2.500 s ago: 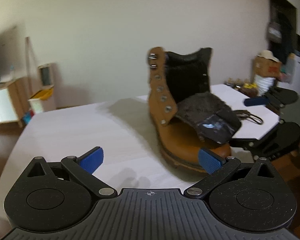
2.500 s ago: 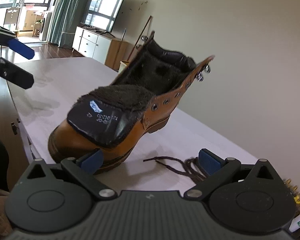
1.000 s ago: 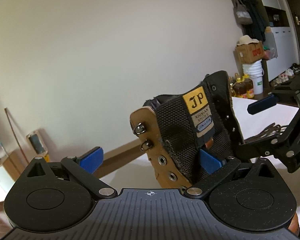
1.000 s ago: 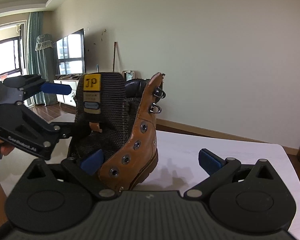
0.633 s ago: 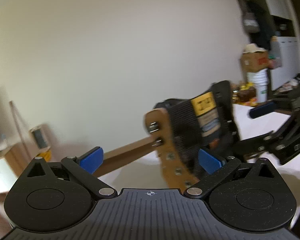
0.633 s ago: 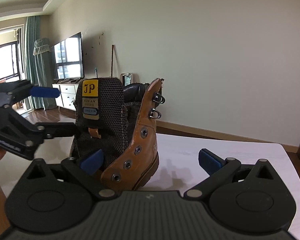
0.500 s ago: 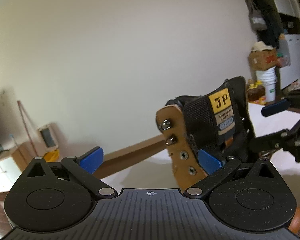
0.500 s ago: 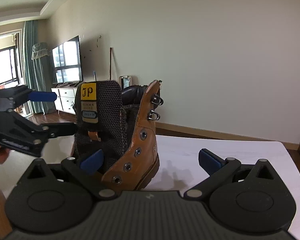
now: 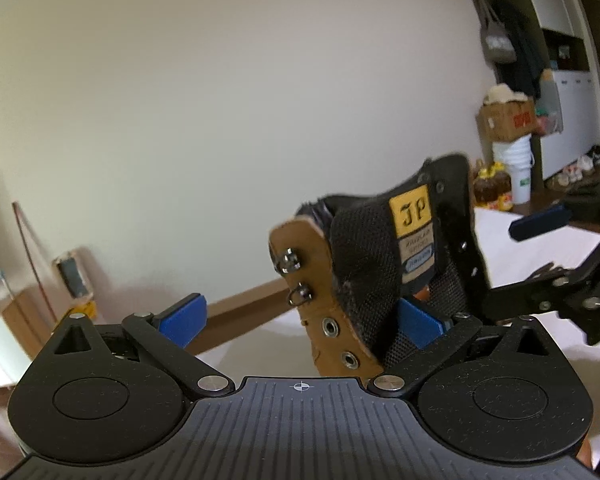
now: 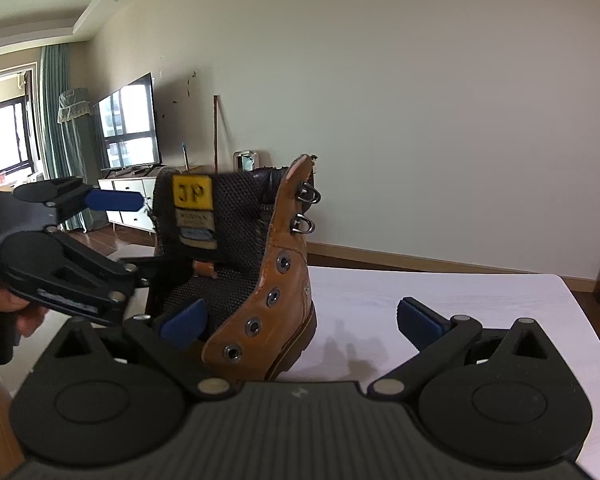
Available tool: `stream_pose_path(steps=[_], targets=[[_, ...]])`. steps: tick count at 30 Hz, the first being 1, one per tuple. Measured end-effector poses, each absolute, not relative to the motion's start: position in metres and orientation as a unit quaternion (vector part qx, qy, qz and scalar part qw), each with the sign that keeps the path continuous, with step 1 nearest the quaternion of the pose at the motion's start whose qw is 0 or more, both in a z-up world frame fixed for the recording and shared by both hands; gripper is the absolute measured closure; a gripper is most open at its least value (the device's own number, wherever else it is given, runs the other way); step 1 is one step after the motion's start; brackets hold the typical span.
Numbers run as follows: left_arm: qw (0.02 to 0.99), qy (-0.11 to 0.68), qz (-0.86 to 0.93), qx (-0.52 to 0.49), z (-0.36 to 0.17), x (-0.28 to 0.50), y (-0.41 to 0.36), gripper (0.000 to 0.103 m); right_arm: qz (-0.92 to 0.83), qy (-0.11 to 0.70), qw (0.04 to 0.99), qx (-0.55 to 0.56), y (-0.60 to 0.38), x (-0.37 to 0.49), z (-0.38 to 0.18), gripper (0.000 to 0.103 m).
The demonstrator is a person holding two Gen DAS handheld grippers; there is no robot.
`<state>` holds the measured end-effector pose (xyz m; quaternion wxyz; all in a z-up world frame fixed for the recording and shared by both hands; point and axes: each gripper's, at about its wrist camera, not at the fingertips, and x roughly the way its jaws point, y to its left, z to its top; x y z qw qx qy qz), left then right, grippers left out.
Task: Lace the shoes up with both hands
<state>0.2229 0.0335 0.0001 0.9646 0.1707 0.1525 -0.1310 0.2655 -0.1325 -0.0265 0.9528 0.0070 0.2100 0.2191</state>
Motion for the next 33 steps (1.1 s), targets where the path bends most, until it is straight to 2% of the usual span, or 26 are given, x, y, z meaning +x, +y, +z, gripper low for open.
stream_pose_path(steps=[5,17,27,33], targets=[[0.974,0.140,-0.106,0.146,0.008,0.224,0.046,0.000,0.220,0.207,0.953,0.019,-0.134,0.267,-0.026,0.001],[0.972,0.147,-0.094,0.157,-0.001,0.243,0.033,0.000,0.224,0.210,0.951,0.022,-0.136,0.262,-0.030,0.001],[0.973,0.148,-0.103,0.143,-0.001,0.219,0.036,0.000,0.219,0.216,0.951,0.026,-0.142,0.253,-0.031,0.001],[0.970,0.173,-0.114,0.127,-0.012,0.195,0.034,0.000,0.205,0.247,0.946,0.038,-0.165,0.232,-0.040,0.001]])
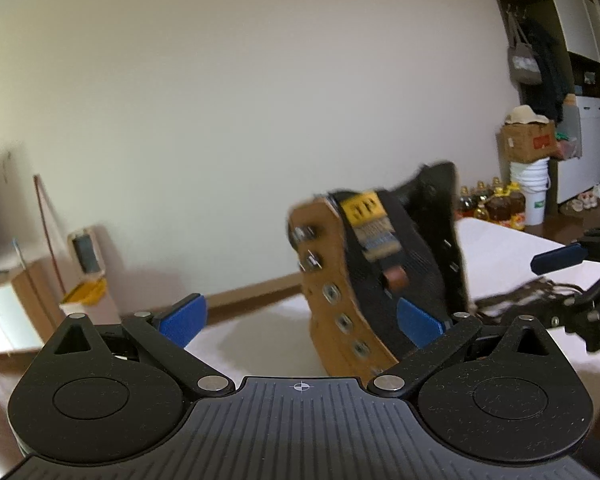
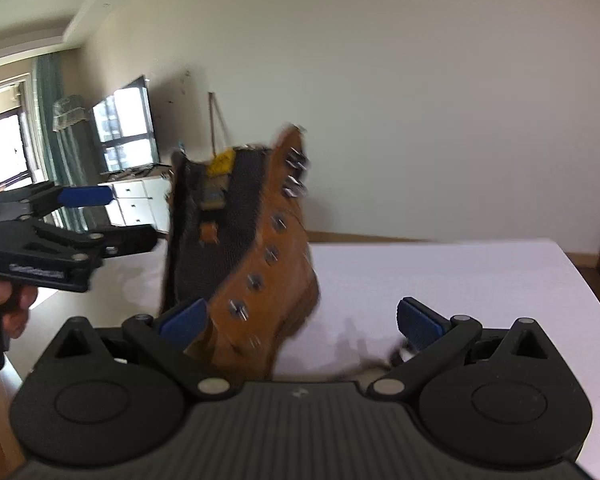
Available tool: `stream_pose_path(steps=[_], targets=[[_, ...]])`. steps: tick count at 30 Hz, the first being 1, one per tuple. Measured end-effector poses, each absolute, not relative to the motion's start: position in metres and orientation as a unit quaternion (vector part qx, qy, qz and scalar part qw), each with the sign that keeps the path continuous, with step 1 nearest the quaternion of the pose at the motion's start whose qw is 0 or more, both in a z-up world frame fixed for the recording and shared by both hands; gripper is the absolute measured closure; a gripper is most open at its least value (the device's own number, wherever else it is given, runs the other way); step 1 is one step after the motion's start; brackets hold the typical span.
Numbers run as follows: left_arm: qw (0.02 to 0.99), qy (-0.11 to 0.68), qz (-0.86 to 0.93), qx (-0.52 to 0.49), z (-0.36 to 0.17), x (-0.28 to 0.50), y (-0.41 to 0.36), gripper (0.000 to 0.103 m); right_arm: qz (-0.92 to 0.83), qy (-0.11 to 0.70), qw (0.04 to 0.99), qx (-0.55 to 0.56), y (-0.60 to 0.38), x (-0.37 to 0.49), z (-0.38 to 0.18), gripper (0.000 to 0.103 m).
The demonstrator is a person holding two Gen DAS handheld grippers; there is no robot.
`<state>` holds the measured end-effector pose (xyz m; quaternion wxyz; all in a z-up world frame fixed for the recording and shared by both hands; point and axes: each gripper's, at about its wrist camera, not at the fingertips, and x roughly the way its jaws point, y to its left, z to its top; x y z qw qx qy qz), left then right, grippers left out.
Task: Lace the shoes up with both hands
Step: 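Lower the right gripper to the dark brown shoelace on the table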
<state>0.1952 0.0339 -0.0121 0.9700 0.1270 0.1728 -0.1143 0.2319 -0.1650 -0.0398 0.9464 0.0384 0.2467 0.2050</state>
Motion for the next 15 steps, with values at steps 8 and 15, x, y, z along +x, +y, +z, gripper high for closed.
stream_pose_path(steps=[8,15], targets=[[0.965,0.201,-0.126,0.113,-0.029,0.174,0.023,0.000,0.168,0.272,0.947,0.030,-0.216,0.206,-0.045,0.001],[0.966,0.206,-0.122,0.099,-0.035,0.159,0.012,0.000,0.218,0.302,0.928,0.017,-0.220,0.222,-0.056,0.016]])
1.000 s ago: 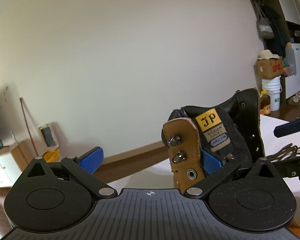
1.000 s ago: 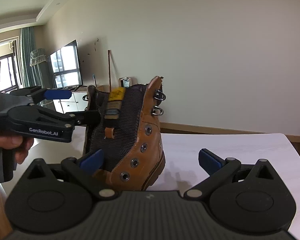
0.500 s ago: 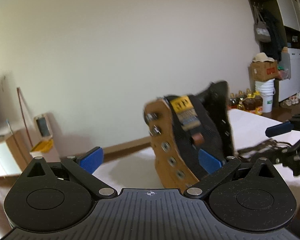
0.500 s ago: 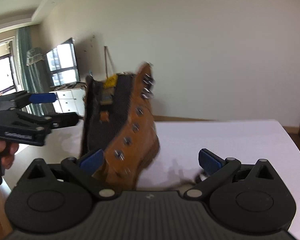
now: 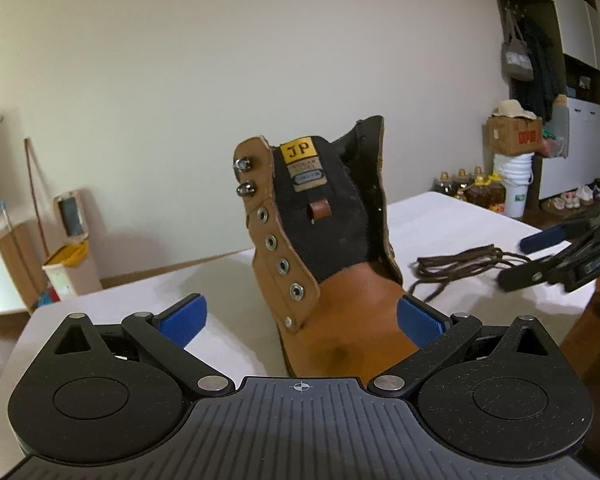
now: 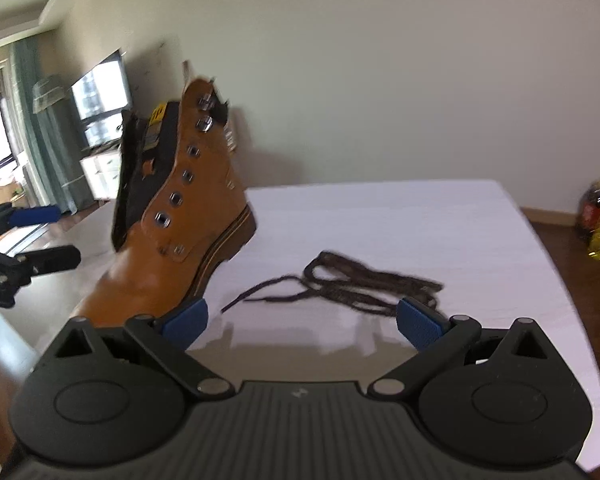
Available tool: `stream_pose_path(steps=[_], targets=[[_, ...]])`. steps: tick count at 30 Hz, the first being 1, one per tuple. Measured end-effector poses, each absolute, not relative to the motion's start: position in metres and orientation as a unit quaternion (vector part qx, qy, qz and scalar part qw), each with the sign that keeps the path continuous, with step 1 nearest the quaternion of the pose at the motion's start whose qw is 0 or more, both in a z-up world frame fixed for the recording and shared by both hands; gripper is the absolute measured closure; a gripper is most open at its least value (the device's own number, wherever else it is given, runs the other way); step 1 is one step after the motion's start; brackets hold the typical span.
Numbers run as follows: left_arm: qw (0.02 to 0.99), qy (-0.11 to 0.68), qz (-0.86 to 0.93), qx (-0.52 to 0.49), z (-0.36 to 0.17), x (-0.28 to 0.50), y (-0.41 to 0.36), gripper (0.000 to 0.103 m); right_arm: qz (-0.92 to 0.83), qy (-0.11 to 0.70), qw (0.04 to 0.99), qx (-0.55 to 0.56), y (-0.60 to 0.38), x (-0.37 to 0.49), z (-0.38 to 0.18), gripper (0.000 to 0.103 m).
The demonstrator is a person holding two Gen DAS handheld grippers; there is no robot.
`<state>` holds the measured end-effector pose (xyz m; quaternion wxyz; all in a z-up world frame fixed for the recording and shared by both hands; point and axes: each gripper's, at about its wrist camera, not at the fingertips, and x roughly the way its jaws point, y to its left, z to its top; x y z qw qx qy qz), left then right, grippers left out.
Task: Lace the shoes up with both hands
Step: 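Lower the right gripper to the dark brown shoelace on the table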
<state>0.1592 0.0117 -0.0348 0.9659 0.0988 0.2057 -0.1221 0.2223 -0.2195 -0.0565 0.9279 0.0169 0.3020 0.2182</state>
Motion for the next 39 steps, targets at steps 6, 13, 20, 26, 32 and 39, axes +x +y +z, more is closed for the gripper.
stream_pose_path(steps=[6,13,20,26,32,39], targets=[[0.967,0.211,-0.109,0.091,-0.036,0.152,0.019,0.000,0.286,0.322,0.900,-0.064,-0.196,0.255,-0.067,0.057],[0.967,0.214,-0.105,0.085,-0.039,0.154,0.025,0.000,0.338,0.334,0.868,-0.146,-0.183,0.290,-0.067,0.061],[0.966,0.219,-0.109,0.084,-0.045,0.162,0.021,0.000,0.399,0.341,0.829,-0.194,-0.184,0.303,-0.071,0.076],[0.965,0.217,-0.123,0.087,-0.045,0.160,0.017,0.000,0.382,0.333,0.834,-0.218,-0.188,0.283,-0.063,0.101],[0.954,0.199,-0.201,0.095,-0.035,0.154,0.009,0.000,0.404,0.304,0.849,-0.154,-0.204,0.241,-0.041,0.101],[0.929,0.208,-0.303,0.041,-0.023,0.159,0.014,0.014,0.438,0.262,0.854,-0.101,-0.213,0.217,-0.003,0.101]])
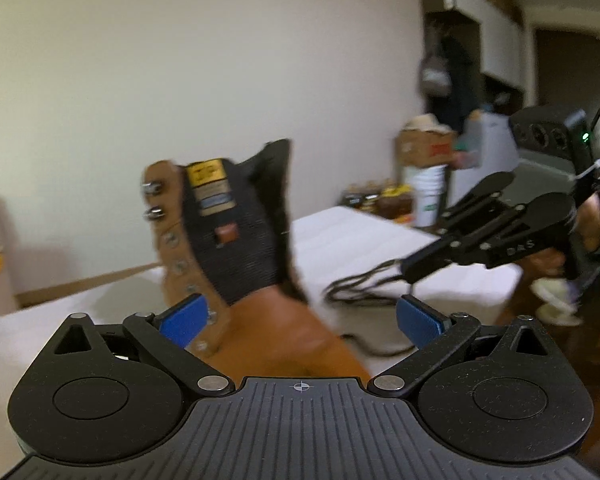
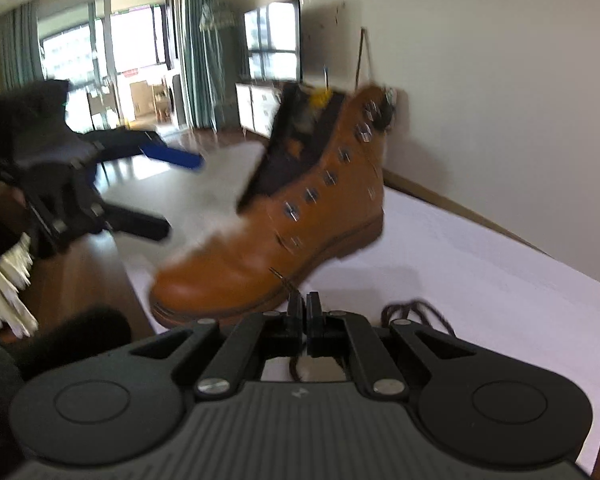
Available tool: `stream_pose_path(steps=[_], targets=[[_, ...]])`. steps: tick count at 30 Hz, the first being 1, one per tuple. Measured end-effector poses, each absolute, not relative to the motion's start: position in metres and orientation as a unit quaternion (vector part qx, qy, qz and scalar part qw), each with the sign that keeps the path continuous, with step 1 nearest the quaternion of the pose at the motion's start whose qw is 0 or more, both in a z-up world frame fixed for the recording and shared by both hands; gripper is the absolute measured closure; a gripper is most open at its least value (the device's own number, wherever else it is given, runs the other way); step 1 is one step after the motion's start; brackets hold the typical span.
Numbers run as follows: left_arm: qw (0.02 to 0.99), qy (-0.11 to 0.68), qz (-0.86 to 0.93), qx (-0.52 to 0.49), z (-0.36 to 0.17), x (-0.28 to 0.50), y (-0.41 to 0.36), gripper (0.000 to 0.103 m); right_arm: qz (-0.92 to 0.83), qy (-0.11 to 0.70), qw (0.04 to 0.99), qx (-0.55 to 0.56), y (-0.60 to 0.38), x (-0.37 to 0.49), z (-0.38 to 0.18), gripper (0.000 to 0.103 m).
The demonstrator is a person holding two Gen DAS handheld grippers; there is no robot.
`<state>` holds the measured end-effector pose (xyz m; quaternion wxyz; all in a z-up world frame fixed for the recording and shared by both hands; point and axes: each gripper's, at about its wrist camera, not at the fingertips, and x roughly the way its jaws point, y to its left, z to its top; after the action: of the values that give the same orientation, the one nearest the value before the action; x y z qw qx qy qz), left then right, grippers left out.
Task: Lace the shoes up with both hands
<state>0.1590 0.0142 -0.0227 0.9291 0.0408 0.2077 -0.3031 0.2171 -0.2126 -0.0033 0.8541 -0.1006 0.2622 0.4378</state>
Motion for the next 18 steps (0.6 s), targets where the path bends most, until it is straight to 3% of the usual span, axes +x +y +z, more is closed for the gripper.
stream_pose_path(steps=[1,2,8,10,14,18], targets=[[0.924,0.214,-0.314,0.028,-0.022,0.161,0.015,0.026,0.446,0.254,0.853,-0.098,-0.212,0.213,0.001,0.101],[0.918,0.222,-0.328,0.015,-0.022,0.164,0.016,0.050,0.452,0.249,0.851,-0.096,-0.211,0.211,0.004,0.101],[0.897,0.242,-0.370,-0.014,-0.025,0.170,0.016,0.055,0.481,0.232,0.840,-0.093,-0.197,0.202,0.008,0.100],[0.890,0.249,-0.381,-0.019,-0.026,0.173,0.017,0.064,0.492,0.231,0.834,-0.095,-0.196,0.199,0.011,0.100],[0.879,0.262,-0.399,-0.021,-0.032,0.176,0.017,0.097,0.503,0.231,0.827,-0.094,-0.191,0.201,0.009,0.100],[0.874,0.261,-0.410,-0.027,-0.033,0.177,0.017,0.101,0.504,0.233,0.826,-0.094,-0.189,0.199,0.003,0.100]])
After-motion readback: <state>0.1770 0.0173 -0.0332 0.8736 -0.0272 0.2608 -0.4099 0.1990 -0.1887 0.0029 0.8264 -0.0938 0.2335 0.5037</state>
